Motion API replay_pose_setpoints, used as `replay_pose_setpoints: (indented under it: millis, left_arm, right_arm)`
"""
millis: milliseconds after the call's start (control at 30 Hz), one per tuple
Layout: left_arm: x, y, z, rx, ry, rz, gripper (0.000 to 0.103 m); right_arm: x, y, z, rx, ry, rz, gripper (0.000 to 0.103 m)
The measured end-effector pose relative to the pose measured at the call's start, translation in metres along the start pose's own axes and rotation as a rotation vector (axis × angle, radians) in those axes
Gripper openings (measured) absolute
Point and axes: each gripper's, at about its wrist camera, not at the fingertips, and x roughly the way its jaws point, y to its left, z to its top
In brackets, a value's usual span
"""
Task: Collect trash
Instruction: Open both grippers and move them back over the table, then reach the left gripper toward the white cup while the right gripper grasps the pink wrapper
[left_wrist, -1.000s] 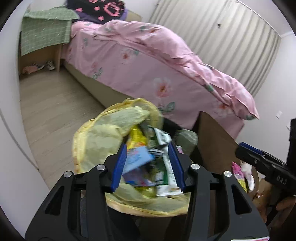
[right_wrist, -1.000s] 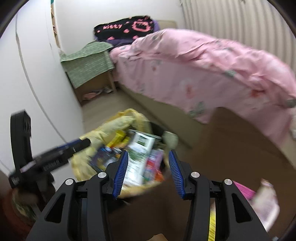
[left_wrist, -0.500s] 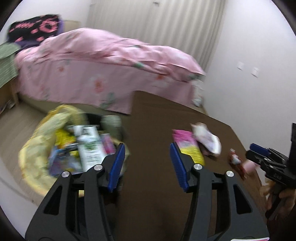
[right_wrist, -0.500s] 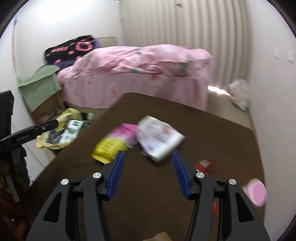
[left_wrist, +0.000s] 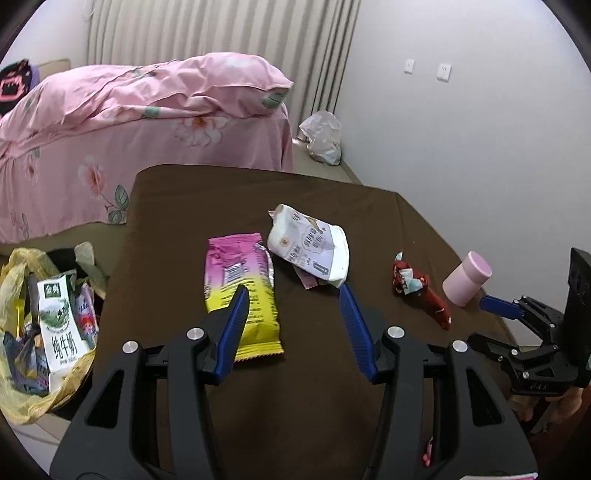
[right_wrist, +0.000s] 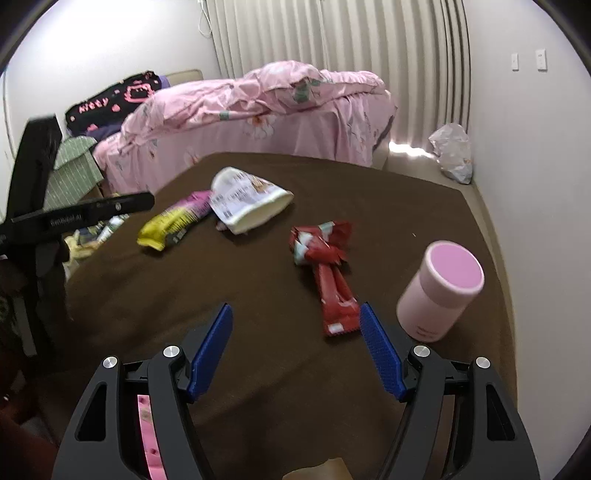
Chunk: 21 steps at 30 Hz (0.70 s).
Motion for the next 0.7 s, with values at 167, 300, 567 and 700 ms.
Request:
replay_pose_setpoints:
  millis: [167,300,567,700]
  left_arm:
    - [0.009,-0.009,0.001,0.031,0.011,0.005,0.049]
    - [0.022,-0.018,0.018,0.089,0.001,-0.029,0.049]
    - [0.078,0.0,0.057,0.005,0.062,0.04,0.049]
    - [0.097,0.003,0.058,-0.012,0.112,0.045,0.049]
  right_arm:
    - [0.008,-0.004,-0.008,0.007,0.007,-0.041,0.067]
    - [0.015,-0.004,-0.011,0.015,0.011,-0.078,0.067]
    - [0.007,-0.003,-0.016,0.02,-0.011,-0.087,0.067]
    - [0.002,-0.004,-0.016,0.029,-0.028,-0.075,0.067]
